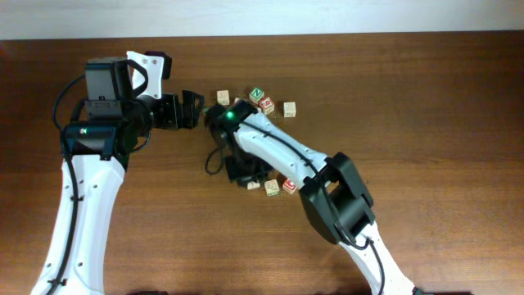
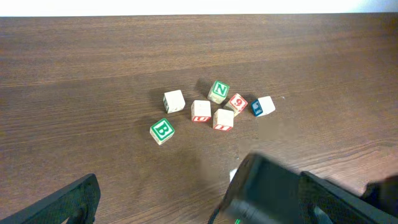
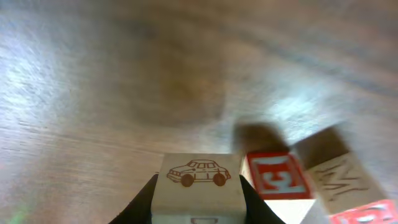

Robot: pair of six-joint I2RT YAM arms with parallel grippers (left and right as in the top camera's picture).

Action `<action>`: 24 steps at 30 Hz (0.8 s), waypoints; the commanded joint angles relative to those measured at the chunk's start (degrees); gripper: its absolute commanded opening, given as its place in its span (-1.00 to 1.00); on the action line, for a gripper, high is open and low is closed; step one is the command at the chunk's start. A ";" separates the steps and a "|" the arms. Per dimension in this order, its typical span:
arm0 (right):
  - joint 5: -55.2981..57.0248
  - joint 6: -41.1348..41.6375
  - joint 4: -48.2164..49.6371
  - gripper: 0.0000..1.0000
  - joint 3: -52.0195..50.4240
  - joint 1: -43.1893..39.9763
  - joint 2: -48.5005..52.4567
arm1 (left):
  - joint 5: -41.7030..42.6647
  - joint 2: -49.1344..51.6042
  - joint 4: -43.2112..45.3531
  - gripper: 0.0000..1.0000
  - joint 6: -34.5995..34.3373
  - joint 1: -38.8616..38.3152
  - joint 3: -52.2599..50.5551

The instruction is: Rotate 3 blocks

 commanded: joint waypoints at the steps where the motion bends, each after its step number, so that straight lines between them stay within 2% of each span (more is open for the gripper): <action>1: 0.98 2.89 0.57 -0.46 -4.26 1.66 -2.14 | 0.55 -0.02 0.13 0.98 0.48 0.33 1.31; 4: 1.27 2.89 0.55 -0.46 -4.55 1.60 -2.14 | 0.55 -0.02 0.13 0.98 0.48 0.33 1.31; 9: 2.62 2.86 0.15 -0.17 -4.61 1.60 -2.14 | 0.55 -0.02 0.11 0.98 0.48 0.33 1.31; 14: 3.17 2.86 0.83 -0.14 -3.93 1.49 -2.16 | 0.55 -0.02 0.11 0.98 0.48 0.33 1.31; 19: 3.15 0.81 -7.23 -0.09 7.08 -0.50 -2.62 | 0.55 -0.02 0.11 0.98 0.48 0.33 1.31; 24: 1.11 -4.48 -15.43 -0.11 18.27 -7.02 -3.21 | 0.55 -0.02 0.11 0.98 0.48 0.33 1.31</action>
